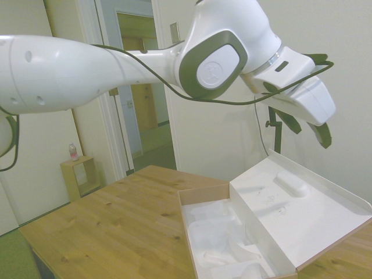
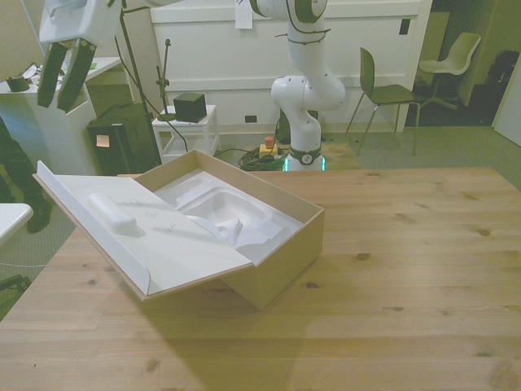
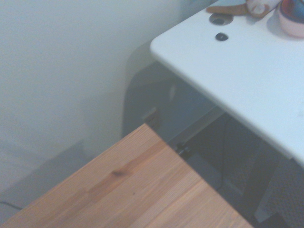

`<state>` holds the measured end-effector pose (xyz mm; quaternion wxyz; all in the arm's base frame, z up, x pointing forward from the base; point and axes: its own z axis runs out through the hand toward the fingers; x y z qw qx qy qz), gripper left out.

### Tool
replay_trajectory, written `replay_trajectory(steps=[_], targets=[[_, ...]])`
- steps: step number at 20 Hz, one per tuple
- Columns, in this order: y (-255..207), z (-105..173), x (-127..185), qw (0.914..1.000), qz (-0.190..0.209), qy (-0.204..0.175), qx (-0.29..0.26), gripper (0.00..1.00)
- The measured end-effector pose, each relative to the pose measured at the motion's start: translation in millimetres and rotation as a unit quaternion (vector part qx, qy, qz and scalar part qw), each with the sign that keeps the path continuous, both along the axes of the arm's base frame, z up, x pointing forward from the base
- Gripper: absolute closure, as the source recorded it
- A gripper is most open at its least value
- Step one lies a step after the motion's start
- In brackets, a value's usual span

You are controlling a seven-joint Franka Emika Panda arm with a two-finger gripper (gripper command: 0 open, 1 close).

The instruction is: Close the box

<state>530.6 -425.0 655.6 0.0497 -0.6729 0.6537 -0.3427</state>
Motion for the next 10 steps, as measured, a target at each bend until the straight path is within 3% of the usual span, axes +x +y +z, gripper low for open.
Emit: replay_trajectory(steps=[10], targets=[[-52.6,-59.9,48.6,0.9984,-0.031,0.037,-0.031,0.0]])
